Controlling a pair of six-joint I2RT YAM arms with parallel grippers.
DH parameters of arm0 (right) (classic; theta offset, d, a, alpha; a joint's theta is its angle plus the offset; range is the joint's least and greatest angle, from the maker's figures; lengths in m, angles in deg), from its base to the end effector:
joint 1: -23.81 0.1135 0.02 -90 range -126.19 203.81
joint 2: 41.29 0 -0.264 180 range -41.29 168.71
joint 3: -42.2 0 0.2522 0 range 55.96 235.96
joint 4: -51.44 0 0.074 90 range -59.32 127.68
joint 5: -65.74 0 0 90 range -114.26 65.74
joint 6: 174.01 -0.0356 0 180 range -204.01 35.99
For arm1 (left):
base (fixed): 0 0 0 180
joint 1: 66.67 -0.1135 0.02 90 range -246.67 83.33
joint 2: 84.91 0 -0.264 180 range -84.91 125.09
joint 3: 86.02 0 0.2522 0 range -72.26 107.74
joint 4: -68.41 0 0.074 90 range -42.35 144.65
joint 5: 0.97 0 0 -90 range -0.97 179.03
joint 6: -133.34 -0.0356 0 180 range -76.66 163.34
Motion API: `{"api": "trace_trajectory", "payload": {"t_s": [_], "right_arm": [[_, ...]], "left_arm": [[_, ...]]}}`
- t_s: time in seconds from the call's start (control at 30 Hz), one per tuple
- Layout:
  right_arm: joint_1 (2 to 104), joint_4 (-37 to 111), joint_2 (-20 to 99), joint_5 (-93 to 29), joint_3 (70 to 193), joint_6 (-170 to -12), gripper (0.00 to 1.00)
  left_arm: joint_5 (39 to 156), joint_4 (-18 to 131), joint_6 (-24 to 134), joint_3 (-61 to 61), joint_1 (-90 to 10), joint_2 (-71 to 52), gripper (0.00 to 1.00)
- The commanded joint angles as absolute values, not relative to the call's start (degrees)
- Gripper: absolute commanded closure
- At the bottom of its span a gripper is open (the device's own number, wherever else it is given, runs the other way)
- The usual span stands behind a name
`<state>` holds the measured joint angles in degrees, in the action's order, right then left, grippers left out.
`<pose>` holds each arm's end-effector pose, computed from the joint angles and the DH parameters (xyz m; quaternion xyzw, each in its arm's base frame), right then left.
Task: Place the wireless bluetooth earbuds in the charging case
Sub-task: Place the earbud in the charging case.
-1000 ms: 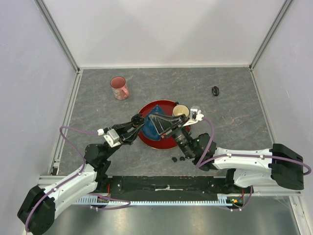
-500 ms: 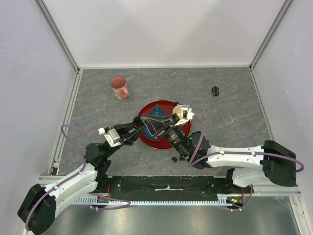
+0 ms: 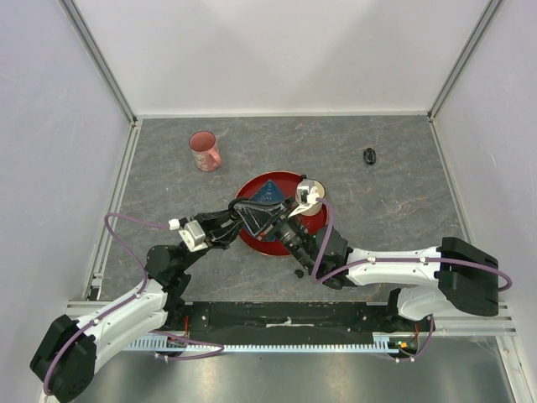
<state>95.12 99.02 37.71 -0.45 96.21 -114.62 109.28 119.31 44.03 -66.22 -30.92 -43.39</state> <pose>0.1087 0.2764 0.3070 -0.0279 0.5688 0.5601 0.6016 0.1149 -0.0979 0.2475 0.2947 0.4295 -0.3500 0.7786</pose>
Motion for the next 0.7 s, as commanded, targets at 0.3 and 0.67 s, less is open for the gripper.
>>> {"api": "trace_trajectory", "payload": {"t_s": [0.3, 0.67], "right_arm": [[95.8, 99.1, 39.7, -0.4, 99.1, -114.4, 1.0], [97.3, 95.9, 39.9, 2.8, 98.8, -110.8, 1.0]], "left_arm": [[110.0, 123.0, 45.5, -63.8, -31.0, -44.0, 0.98], [107.8, 123.4, 46.2, -64.3, -31.1, -46.2, 0.98]]}}
